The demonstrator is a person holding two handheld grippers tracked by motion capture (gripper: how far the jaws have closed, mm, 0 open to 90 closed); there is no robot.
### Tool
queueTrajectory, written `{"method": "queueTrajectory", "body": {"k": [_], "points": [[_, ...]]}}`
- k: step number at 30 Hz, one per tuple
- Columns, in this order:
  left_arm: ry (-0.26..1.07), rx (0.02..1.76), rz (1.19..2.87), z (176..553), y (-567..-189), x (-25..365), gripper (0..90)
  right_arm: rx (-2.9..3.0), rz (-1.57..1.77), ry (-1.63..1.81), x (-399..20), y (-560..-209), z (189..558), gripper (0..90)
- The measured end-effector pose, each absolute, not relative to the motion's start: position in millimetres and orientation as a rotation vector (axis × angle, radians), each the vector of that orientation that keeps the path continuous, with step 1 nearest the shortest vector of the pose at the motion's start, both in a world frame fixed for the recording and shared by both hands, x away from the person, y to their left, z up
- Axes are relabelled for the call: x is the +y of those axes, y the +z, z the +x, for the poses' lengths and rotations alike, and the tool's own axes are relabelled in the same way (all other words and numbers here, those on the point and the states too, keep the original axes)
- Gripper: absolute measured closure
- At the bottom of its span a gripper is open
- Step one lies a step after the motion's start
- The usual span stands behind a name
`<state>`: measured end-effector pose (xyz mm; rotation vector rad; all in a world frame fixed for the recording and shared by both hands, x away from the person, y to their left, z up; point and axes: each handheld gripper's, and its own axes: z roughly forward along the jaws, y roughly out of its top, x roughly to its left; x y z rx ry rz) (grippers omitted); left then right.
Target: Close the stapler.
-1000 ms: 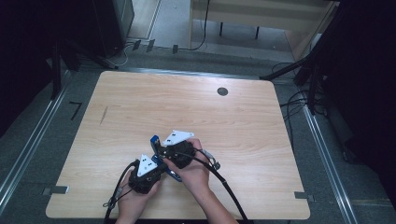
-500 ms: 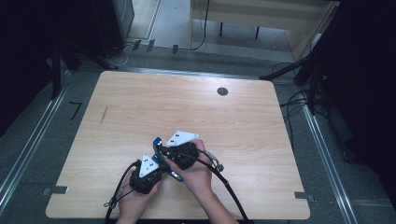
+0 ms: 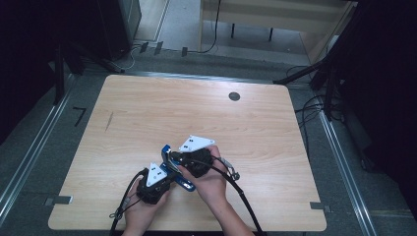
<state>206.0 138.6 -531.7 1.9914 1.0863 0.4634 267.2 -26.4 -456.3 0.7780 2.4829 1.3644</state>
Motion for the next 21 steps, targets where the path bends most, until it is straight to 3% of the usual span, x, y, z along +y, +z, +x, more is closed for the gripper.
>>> {"method": "queueTrajectory", "body": {"k": [21], "points": [[0.465, 1.067, 2.003, 206, -532, 138, 90.0, 2.382, 0.751, 1.44, -10, -418, 282, 90.0]]}}
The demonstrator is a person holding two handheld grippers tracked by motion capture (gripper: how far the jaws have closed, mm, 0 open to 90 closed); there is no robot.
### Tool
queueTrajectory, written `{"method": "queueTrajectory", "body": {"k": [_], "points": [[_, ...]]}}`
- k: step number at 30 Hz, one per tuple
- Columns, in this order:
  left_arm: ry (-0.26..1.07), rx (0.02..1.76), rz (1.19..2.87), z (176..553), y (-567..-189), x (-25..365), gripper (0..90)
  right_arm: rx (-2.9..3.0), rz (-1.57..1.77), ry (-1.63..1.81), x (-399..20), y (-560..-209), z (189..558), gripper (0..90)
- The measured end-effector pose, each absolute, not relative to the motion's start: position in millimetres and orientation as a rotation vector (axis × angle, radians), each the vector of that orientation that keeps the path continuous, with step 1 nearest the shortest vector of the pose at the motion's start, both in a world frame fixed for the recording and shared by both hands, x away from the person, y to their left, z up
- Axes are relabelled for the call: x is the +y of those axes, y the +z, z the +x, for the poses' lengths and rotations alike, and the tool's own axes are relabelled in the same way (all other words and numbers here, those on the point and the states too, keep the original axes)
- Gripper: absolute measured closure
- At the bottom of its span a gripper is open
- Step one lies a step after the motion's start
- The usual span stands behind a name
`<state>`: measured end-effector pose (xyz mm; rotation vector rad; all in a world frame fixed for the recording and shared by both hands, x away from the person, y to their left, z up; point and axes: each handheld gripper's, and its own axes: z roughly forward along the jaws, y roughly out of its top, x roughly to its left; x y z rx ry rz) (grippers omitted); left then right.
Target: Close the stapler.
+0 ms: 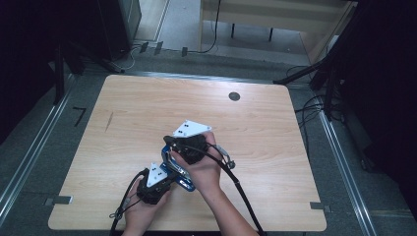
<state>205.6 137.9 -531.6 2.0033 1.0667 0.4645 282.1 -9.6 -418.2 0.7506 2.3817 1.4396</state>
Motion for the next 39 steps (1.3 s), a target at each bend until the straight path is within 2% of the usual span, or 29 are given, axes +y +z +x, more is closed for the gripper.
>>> {"method": "queueTrajectory", "body": {"k": [13, 39], "points": [[0.462, 1.06, 2.008, 205, -532, 138, 90.0, 2.428, 0.689, 1.407, 6, -423, 277, 90.0], [0.459, 1.053, 2.007, 205, -532, 137, 90.0, 2.427, 0.723, 1.406, -27, -438, 259, 90.0]]}}
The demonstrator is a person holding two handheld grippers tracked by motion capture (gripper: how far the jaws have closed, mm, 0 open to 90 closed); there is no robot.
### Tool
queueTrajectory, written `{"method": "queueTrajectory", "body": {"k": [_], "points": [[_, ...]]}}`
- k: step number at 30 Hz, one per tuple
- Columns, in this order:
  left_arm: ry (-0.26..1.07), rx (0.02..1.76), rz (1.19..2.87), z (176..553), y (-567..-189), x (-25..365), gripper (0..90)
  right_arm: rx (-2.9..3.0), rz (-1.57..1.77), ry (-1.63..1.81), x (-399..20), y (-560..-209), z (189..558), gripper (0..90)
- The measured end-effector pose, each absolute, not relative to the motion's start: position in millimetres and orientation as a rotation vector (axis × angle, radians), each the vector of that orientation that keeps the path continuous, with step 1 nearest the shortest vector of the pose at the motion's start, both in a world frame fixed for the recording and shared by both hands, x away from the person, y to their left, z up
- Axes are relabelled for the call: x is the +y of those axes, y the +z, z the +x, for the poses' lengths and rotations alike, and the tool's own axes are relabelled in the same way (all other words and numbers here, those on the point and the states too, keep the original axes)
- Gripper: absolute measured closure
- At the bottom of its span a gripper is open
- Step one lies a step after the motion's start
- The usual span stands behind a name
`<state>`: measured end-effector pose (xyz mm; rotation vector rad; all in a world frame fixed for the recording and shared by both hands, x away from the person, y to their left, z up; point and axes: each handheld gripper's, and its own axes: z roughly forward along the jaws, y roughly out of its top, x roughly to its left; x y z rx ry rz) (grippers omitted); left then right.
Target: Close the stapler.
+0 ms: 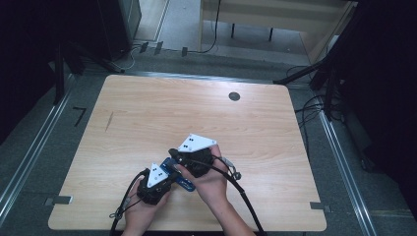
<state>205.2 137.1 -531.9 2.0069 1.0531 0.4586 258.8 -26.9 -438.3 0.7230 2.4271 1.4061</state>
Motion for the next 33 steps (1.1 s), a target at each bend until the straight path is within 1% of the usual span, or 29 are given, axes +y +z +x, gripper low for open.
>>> {"method": "queueTrajectory", "body": {"k": [22, 33], "points": [[0.441, 1.05, 2.01, 205, -532, 137, 90.0, 2.428, 0.796, 1.41, -56, -462, 243, 90.0], [0.432, 1.043, 2.013, 205, -532, 138, 90.0, 2.431, 0.83, 1.419, -64, -477, 232, 90.0]]}}
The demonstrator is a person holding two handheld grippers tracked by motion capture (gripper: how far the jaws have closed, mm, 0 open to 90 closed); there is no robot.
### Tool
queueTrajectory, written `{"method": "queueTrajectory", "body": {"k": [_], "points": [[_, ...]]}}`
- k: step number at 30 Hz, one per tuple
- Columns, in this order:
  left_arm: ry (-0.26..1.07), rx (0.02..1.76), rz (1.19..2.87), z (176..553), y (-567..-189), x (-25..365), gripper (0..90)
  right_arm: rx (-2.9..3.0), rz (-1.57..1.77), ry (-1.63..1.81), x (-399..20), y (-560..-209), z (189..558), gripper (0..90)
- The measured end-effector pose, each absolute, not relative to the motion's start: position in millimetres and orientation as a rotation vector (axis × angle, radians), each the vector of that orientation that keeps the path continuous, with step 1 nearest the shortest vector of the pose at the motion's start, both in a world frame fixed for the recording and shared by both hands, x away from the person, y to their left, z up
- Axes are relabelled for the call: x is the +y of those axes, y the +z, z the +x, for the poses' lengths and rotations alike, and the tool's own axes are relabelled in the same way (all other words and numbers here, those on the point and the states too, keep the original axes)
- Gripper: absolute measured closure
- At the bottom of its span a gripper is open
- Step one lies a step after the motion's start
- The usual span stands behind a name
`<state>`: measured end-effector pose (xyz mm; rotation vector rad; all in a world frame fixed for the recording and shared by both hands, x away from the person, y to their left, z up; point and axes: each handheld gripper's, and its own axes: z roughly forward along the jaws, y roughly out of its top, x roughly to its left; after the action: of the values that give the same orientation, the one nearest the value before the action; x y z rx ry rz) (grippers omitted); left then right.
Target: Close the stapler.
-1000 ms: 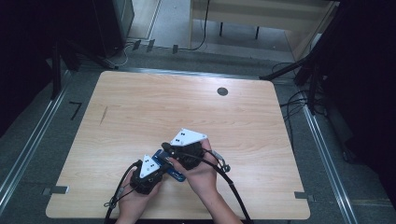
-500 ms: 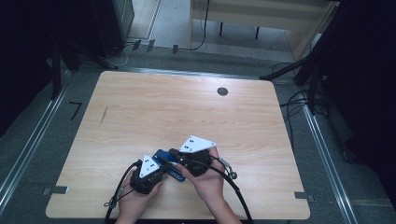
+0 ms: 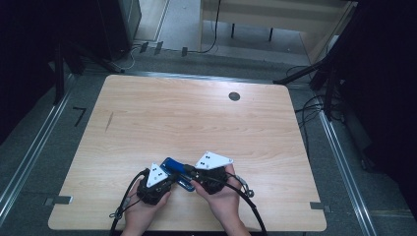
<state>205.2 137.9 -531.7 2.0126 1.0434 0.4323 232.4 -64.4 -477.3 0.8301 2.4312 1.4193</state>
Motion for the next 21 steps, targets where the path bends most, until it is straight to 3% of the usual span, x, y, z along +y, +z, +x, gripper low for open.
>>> {"method": "queueTrajectory", "body": {"k": [21], "points": [[0.421, 1.028, 2.022, 204, -532, 138, 90.0, 2.425, 0.888, 1.42, -74, -495, 224, 90.0]]}}
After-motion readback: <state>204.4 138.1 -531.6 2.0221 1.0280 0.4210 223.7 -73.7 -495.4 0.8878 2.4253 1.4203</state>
